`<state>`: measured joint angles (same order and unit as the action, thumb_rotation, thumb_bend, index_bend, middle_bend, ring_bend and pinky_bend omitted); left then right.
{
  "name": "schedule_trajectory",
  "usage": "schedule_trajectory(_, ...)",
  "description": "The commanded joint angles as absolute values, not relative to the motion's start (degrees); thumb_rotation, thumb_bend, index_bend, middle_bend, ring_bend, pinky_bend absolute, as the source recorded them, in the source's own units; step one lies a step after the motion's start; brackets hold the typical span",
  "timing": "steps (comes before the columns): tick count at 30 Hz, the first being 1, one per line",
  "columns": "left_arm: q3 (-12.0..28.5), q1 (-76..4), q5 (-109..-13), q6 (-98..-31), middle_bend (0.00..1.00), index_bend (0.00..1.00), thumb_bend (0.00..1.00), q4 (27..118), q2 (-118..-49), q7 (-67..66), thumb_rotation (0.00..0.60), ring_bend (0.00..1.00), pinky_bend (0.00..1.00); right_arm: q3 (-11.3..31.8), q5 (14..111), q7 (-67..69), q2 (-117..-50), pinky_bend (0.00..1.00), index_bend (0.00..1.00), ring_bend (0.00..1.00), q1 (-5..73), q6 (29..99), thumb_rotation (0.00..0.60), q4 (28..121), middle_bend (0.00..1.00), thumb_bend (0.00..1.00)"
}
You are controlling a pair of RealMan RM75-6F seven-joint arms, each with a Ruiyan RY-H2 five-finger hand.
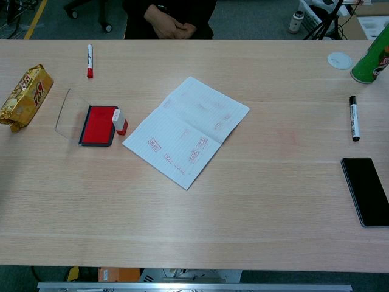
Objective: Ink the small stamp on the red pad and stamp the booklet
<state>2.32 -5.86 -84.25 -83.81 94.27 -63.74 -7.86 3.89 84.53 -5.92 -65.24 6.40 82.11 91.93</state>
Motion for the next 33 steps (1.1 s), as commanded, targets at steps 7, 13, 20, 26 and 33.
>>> schedule_trajectory(7, 1.74, -6.15, -85.10, -83.02, 0.32, 0.30, 0.33, 94.20, -63.43, -6.35, 0.600, 0.30, 0.37, 4.10, 84.36, -6.06, -64.76, 0.43, 0.37, 0.33, 6.47, 82.14, 0.600, 92.20, 0.42, 0.19)
schedule_trajectory(13, 1.38, -7.22, -87.94, -82.59, 0.32, 0.30, 0.33, 93.43, -62.58, -3.07, 0.600, 0.30, 0.37, 4.99, 84.00, -6.49, -63.82, 0.43, 0.37, 0.33, 7.11, 81.96, 0.600, 93.15, 0.42, 0.19)
schedule_trajectory(20, 1.43, -10.11, -91.85, -80.90, 0.33, 0.31, 0.33, 93.30, -61.43, 1.08, 0.600, 0.30, 0.37, 6.15, 82.99, -6.77, -63.05, 0.43, 0.37, 0.33, 8.43, 80.66, 0.600, 93.47, 0.42, 0.19)
schedule_trajectory(26, 1.64, -14.57, -96.17, -77.89, 0.35, 0.31, 0.33, 92.83, -61.46, 5.41, 0.600, 0.33, 0.38, 7.02, 83.31, -6.41, -62.34, 0.43, 0.37, 0.32, 9.72, 80.02, 0.600, 93.87, 0.42, 0.19)
schedule_trajectory(33, 1.22, -21.21, -99.67, -71.07, 0.36, 0.32, 0.33, 91.78, -63.11, 9.46, 0.600, 0.35, 0.42, 6.90, 83.36, -6.33, -62.05, 0.43, 0.37, 0.32, 10.39, 79.23, 0.600, 94.22, 0.42, 0.19)
